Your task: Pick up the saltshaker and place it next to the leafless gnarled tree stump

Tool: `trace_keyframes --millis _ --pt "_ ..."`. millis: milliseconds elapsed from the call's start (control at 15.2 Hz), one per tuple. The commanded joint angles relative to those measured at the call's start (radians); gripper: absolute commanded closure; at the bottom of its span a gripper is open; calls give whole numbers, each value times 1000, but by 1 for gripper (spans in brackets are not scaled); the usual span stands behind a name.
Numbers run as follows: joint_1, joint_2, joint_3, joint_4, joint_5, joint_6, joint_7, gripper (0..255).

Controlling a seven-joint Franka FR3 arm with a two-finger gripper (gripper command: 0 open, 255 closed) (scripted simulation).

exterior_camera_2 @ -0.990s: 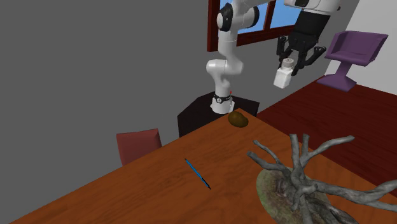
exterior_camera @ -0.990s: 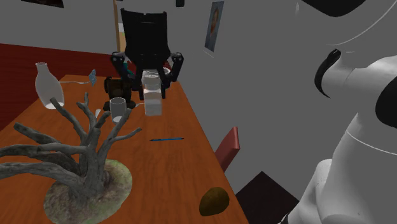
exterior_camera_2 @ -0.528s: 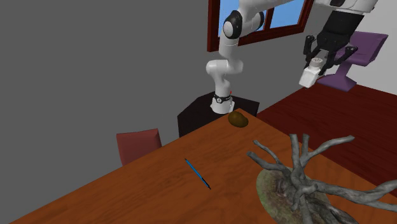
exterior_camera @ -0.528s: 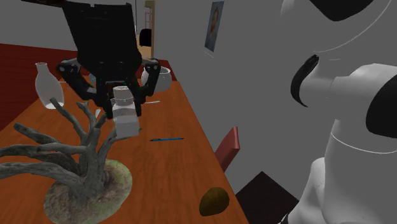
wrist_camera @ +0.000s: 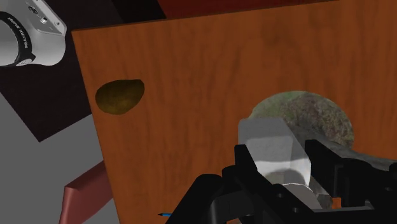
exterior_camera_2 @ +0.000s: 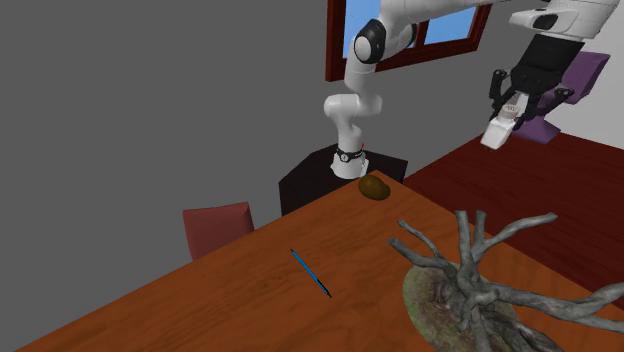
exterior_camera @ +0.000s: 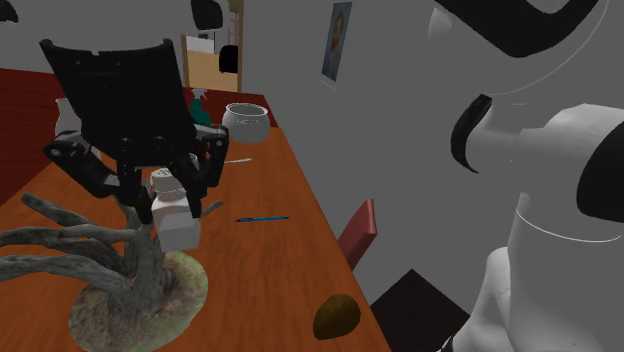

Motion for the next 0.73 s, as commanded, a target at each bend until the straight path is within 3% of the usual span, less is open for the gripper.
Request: trace_keyframes --millis 0,660 --pt "-20 -24 1 -61 16 41 -1 255" --pt "-72 -93 -3 -289 60 211 -1 255"
